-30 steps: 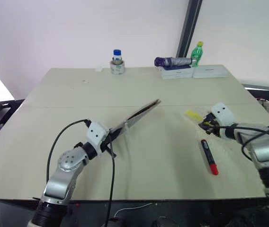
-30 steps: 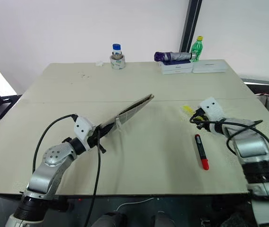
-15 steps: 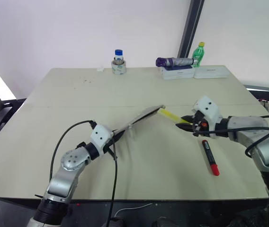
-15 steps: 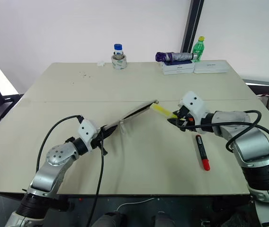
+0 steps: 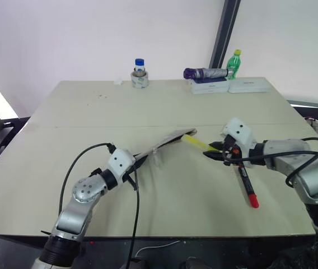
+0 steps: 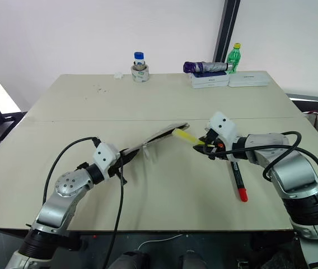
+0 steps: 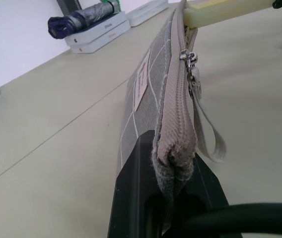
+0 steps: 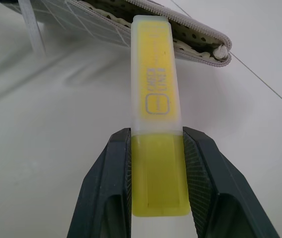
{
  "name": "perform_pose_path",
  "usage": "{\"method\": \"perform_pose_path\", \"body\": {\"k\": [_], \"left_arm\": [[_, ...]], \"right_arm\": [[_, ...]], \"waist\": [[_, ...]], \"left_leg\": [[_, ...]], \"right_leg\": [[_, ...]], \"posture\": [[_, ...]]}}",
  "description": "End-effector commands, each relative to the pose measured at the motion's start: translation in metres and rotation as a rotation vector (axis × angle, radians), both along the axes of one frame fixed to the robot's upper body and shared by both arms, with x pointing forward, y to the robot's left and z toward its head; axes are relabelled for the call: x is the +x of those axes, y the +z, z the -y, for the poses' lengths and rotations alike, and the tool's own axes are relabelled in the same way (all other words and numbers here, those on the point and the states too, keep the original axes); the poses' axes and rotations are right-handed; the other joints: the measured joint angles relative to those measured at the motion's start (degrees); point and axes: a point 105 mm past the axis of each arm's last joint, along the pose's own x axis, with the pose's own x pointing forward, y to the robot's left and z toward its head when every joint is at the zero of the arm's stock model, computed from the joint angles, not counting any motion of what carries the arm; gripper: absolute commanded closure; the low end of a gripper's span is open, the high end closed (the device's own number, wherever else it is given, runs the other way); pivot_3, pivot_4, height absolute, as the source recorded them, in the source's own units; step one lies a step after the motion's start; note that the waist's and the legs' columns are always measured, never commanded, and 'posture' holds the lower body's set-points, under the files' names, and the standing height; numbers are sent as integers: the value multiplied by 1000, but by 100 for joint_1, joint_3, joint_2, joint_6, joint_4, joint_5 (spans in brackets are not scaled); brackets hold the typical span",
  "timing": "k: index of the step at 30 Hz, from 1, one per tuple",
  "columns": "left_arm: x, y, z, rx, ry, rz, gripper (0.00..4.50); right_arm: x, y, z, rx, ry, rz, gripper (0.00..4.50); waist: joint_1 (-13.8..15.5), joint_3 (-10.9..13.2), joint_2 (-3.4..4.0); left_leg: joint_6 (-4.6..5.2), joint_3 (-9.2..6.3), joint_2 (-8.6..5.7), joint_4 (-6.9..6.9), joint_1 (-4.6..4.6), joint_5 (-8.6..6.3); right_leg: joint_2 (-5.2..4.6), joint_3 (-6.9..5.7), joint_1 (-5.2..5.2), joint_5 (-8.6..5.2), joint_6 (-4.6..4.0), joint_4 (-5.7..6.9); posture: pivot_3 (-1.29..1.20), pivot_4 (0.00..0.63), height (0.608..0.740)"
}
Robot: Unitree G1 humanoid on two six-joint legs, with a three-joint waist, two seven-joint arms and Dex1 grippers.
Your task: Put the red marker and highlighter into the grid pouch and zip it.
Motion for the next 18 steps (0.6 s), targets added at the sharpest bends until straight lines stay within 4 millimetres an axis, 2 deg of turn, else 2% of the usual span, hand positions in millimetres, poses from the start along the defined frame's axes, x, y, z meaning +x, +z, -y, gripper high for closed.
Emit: {"method": "perform_pose_path", "body": {"k": [1,7,12,18], "left_arm": [[-6,8,8,54,-61,77,4500],[-15,-1,17,191,-159,122,4500],[-20,-5,28,241,-229,150,4500],[-23,-7,36,282,-275,174,4500]], "right_arm": [[-2,11,-9,-46,44,50,3625],[-2,0,-14,-163,87,56,3625],[-5,-3,-38,-150,162,53,3625],[-12,-13,-54,-218,238,68,3625]], "waist": [[-2,0,0],[1,0,0],[-10,0,0],[1,0,0]], "left_leg": [[0,0,0,0,0,0],[0,0,0,-1,-1,0],[2,0,0,-1,-1,-1],[-3,-1,-1,-2,-3,1]], "right_leg": [[0,0,0,0,0,0],[-1,0,-1,0,0,-1],[-1,0,-2,0,0,-1],[-1,0,-3,0,0,-3]], "posture": [[0,150,740],[0,150,740],[0,150,740],[0,150,740]]}}
